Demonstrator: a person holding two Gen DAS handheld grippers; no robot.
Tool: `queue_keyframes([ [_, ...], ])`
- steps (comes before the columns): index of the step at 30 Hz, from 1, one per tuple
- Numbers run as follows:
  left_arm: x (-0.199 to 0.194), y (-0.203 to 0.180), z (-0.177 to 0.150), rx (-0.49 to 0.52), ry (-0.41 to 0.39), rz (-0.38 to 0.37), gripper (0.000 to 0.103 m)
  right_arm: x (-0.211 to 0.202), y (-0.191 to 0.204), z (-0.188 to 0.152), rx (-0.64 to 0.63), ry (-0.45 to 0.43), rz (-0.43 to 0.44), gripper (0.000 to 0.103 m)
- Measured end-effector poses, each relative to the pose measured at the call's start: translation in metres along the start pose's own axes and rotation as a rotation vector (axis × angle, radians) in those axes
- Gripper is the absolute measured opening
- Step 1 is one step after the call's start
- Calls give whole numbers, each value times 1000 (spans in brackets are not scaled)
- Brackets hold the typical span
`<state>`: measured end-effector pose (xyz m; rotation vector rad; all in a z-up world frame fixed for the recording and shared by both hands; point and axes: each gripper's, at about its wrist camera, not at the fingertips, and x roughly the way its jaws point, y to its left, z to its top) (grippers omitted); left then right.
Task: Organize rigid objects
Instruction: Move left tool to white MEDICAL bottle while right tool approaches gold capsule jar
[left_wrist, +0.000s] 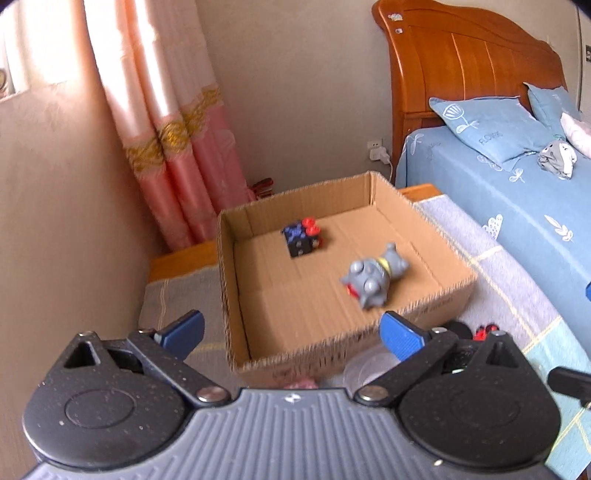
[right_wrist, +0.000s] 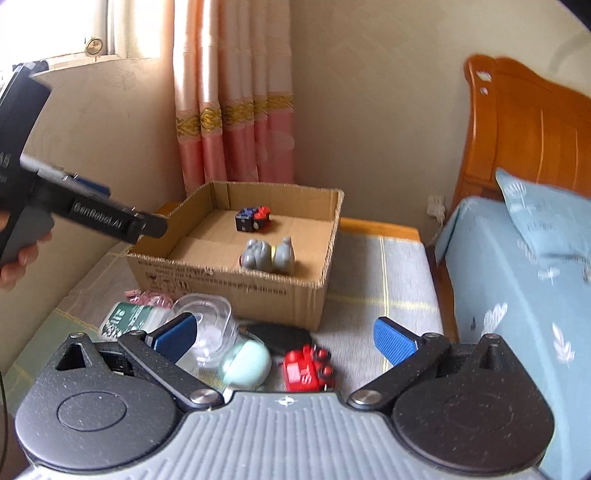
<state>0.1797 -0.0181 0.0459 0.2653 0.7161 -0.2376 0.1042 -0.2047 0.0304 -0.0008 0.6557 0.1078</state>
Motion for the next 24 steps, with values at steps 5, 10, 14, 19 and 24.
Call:
queue_keyframes([
  [5,-3,-2,-25,0,-20,37,101,-10,4,-14,49,14,-28,103],
  [10,-4,-5,-48,-20,-41,25,101,-22,11,-31,88,28,-69,103],
  [14,0,-8,-63,-61,-36,-12,101,-27,14,-41,92,42,-100,103],
  [19,11,-18,-80,-55,-30,-4,101,-25,13,-51,96,22,-143,103],
  [24,23,-25,-94,-50,-16,32,101,-8,13,-61,103,20,-154,103],
])
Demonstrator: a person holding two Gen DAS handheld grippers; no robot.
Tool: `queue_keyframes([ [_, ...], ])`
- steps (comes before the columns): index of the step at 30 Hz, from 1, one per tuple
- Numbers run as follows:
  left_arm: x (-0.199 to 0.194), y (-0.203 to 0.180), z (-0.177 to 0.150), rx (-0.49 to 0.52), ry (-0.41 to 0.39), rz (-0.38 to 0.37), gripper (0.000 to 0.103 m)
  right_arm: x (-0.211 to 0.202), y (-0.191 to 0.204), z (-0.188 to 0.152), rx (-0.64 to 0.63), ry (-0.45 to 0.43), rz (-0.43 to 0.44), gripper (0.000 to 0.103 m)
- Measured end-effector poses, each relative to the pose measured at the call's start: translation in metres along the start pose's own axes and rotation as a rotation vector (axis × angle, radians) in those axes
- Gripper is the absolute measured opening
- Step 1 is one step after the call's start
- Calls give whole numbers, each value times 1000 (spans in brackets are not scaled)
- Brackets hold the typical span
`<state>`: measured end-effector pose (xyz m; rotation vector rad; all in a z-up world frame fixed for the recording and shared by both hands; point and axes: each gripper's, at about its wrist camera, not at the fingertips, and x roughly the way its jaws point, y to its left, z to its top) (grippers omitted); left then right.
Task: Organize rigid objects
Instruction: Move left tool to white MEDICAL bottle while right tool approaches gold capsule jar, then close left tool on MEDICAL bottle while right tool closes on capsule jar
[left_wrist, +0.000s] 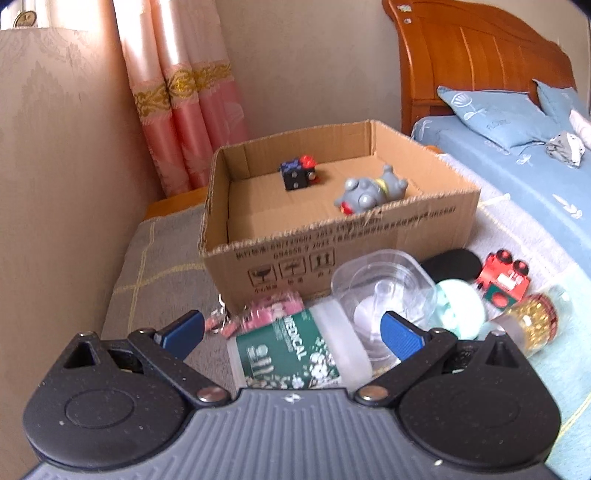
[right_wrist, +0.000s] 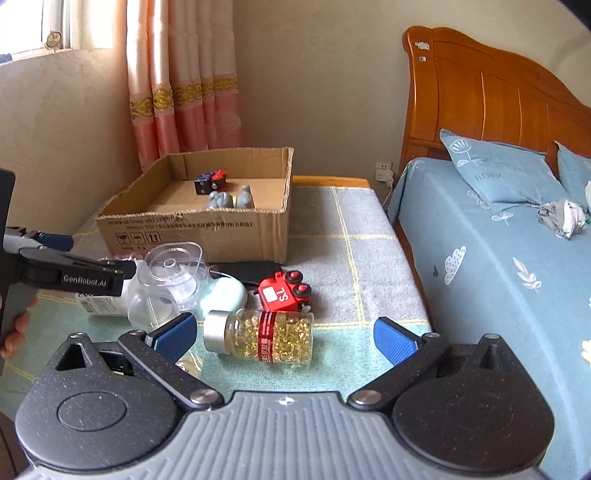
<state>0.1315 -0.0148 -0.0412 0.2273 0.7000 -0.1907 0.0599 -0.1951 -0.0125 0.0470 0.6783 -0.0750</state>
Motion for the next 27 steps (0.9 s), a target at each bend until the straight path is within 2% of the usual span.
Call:
queue_keyframes([
  [7,14,6,-15,-69,20,8,101,26,11,-4,-7,6,30,103],
  [10,19,11,-18,-98,18,-11,102,39,16,-2,-9,13,27,103],
  [27,24,18,-20,-95,60,-22,102,74,26,-3,-76,51,-26,103],
])
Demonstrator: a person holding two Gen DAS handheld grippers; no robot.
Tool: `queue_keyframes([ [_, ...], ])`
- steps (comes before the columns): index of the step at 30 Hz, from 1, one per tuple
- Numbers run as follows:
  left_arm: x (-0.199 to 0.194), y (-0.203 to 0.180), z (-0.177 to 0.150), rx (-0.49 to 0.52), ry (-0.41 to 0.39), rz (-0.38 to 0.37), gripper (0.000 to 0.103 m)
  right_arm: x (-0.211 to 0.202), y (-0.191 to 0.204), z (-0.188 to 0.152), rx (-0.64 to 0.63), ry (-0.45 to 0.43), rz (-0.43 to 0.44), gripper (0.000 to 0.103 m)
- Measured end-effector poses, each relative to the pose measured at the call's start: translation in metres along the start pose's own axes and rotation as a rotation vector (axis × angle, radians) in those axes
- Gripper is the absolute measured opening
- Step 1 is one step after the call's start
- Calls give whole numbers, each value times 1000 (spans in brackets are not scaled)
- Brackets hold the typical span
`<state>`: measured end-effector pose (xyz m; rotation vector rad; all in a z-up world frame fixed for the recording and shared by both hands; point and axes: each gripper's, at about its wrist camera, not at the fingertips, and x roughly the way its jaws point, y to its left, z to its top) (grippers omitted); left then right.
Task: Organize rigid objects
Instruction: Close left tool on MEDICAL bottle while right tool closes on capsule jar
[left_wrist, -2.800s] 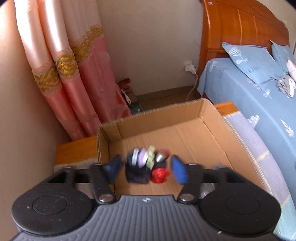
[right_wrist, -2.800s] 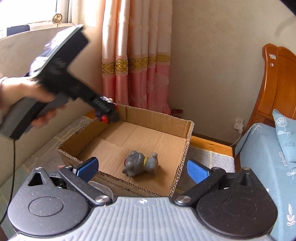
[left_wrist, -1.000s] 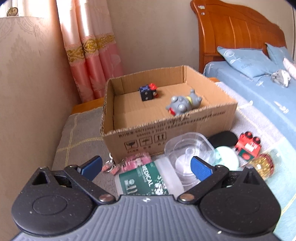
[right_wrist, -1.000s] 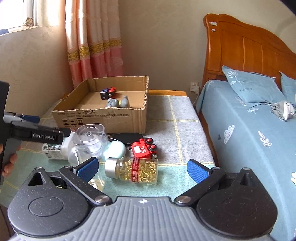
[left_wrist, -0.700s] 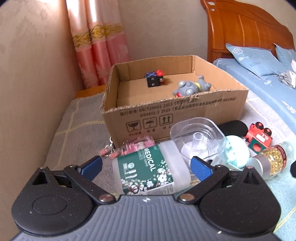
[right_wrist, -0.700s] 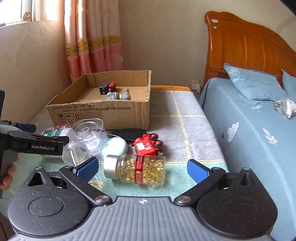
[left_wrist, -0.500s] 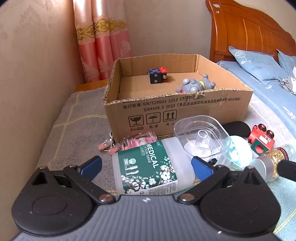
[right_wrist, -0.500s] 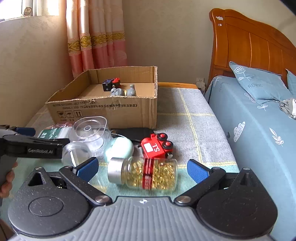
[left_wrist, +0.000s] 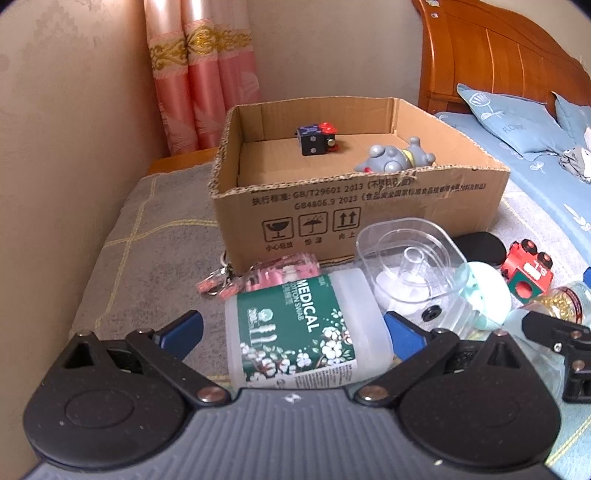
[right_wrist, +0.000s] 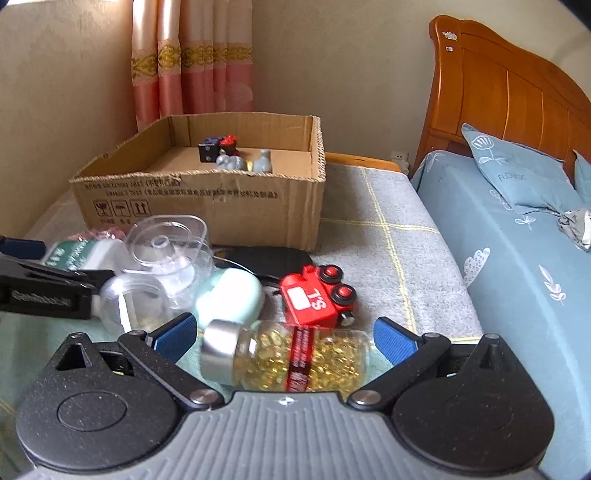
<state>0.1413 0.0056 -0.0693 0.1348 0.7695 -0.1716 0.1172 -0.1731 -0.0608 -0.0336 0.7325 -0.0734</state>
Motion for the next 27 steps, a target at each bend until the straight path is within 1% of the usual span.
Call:
queue_keyframes([
  [8,-13,16,-13,-7,6,21,102,-7,-21,-17,-18,22,-28,103],
  [12,-18,25,-23,-14,15,8,102,-8,-35,-31,-23,45,-12,103],
  [15,-19,25,-31,4,31,0,102,-5,-41,-42,-42,73,-4,103],
  [19,-11,28,-42,-7,76,-31,103,-6,-52,-52,-11,62,57,103],
  [21,-11,33,-47,-39,57,-50,103,-6,-53,-53,-39,53,76,103],
  [27,-7,36,-46,-27,39,-63,103,1,-58,-45,-99,65,142,103],
])
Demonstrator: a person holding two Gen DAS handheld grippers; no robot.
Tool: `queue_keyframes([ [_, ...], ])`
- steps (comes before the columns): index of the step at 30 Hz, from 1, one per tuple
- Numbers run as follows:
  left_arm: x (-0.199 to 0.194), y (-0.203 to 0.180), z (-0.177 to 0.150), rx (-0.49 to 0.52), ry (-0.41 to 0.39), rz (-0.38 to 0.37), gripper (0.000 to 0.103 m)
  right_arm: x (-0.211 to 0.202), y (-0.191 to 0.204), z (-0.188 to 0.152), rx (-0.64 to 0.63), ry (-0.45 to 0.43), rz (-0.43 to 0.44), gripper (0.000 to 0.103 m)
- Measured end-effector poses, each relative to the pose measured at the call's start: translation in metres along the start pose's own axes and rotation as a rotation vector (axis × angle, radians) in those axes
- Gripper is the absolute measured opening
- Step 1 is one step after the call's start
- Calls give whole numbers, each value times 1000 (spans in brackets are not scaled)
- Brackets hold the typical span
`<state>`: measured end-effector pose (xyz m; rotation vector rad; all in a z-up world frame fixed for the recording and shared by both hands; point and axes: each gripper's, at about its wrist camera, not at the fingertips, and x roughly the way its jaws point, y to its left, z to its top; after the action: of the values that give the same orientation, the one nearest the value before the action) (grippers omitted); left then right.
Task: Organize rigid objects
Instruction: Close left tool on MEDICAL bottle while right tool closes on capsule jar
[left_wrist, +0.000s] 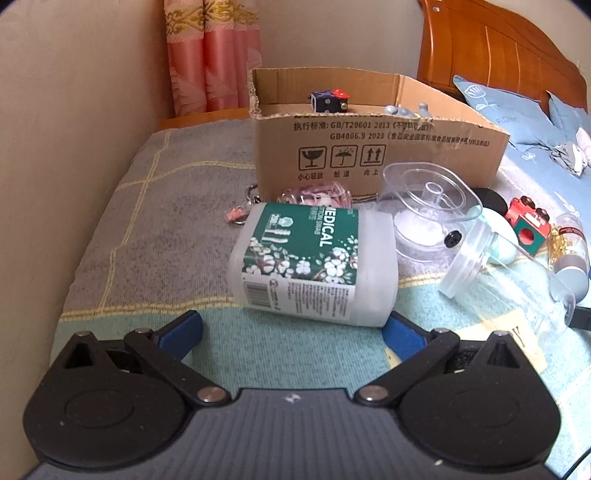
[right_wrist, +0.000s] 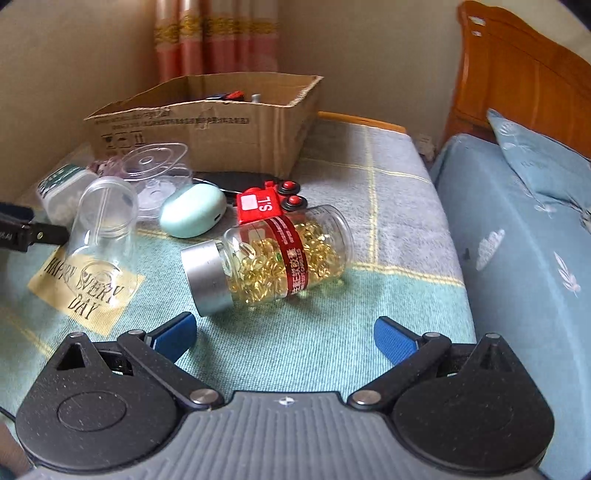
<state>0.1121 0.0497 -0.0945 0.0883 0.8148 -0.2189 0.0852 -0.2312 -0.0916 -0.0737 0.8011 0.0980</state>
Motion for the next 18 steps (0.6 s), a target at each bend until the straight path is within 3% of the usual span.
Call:
queue_keyframes([
  [11,14,-3,17,68,-1,-36,102,14,-6,15,-65,7,62,103],
  [18,17,-10,29,93,-13,-53,102,16,-5,26,-37,22,67,103],
])
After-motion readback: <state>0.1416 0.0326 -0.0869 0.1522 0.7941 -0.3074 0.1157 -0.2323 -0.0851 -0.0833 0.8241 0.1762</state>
